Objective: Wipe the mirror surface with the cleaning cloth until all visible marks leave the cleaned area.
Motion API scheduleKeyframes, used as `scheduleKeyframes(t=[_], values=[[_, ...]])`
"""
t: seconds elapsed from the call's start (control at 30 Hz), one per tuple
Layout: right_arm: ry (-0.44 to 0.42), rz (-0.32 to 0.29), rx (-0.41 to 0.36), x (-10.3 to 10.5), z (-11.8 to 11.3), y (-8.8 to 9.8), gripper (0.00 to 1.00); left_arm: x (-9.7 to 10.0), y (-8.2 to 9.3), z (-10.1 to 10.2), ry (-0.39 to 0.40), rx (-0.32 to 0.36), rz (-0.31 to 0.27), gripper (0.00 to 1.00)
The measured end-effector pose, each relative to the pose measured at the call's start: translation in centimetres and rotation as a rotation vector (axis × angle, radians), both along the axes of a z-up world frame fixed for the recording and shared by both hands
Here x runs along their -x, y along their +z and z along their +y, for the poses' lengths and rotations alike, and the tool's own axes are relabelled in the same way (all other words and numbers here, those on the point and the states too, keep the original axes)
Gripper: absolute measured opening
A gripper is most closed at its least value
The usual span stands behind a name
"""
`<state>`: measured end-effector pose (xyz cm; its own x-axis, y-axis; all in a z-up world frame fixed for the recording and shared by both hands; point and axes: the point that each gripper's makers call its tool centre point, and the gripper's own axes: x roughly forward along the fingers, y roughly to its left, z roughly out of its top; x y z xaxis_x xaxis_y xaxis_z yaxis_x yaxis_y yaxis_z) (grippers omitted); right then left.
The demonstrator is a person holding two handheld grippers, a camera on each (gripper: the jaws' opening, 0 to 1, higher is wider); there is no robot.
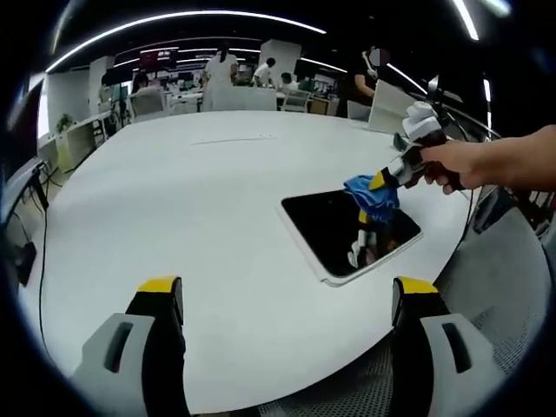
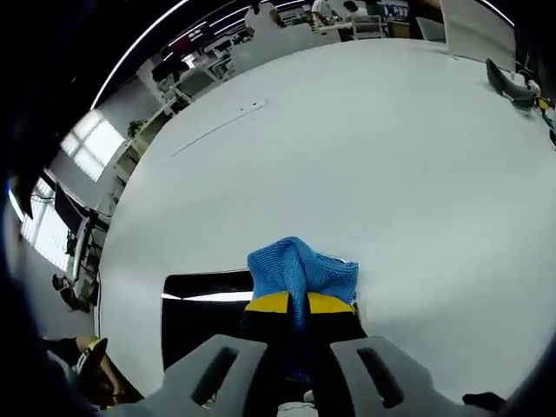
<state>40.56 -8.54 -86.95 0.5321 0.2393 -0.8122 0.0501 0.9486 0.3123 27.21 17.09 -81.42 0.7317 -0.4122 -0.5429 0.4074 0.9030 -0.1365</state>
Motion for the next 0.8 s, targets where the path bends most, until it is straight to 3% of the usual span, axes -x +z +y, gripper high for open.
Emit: scheduleKeyframes(t=[0.8], values=[[0.097, 0.010, -0.037, -0.3, 8.4, 0.2, 0.00, -0.1, -0.4, 0.2, -0.008, -0.008, 0.003, 0.99]])
